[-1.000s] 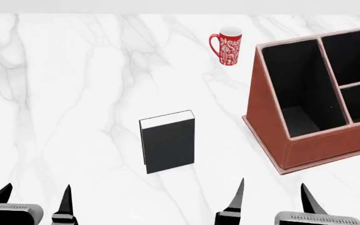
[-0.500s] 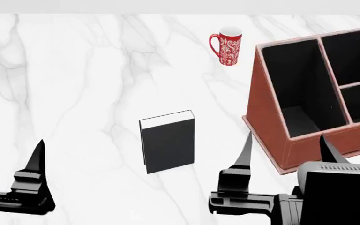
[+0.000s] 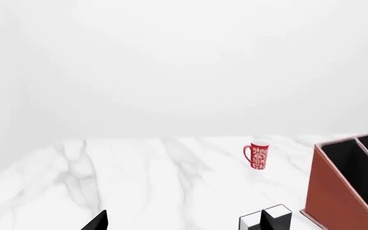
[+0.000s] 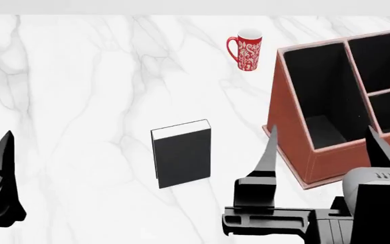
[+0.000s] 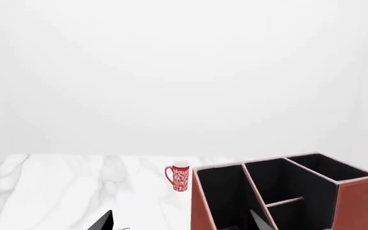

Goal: Pick up the book and place it in the left compartment of the caddy.

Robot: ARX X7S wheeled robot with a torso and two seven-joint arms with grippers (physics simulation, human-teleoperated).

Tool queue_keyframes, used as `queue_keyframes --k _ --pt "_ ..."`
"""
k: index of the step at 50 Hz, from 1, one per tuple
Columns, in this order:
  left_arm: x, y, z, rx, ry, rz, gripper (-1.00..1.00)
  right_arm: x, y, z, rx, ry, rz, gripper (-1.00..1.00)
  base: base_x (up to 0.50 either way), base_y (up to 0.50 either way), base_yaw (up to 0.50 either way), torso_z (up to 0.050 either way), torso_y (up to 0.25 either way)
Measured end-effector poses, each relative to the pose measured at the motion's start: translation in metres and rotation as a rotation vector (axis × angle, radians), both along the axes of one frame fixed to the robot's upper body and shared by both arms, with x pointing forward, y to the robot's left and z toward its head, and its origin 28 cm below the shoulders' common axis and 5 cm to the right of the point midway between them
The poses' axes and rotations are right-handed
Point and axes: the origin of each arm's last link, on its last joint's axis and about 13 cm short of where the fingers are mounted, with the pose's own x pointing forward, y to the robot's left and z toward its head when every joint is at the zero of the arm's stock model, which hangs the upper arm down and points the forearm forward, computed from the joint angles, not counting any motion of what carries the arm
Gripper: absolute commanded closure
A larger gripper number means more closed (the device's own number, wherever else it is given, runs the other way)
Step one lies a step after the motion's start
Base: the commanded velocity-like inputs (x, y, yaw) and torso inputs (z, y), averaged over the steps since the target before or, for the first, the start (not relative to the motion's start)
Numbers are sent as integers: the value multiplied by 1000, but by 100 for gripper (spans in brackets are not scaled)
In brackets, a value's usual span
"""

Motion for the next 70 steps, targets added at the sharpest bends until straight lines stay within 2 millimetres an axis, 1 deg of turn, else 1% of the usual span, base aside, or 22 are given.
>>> queue_keyframes --k 4,15,35,41,51,63,70 --pt "-3 1 3 1 -11 0 -100 -5 0 3 -4 -11 13 -100 75 0 0 0 0" --pt "-8 2 7 3 -25 -8 -100 -14 -2 9 -2 -46 63 -100 494 0 0 0 0" --pt "-11 3 9 -2 -37 -14 -100 -19 -6 13 -1 -59 74 -100 487 0 0 0 1" --pt "-11 3 10 -4 -38 -12 -100 -20 -6 13 3 -62 75 -100 0 -46 0 0 2" --pt "-11 4 11 -3 -45 -6 -100 -20 -6 13 7 -54 79 -100 0 -500 0 0 0" --pt "-12 5 12 0 -62 -9 -100 -19 -9 14 7 -57 49 -100 0 -7 0 0 0" --pt "-12 6 13 0 -67 -1 -100 -19 -9 14 3 -54 52 -100 0 -491 0 0 0"
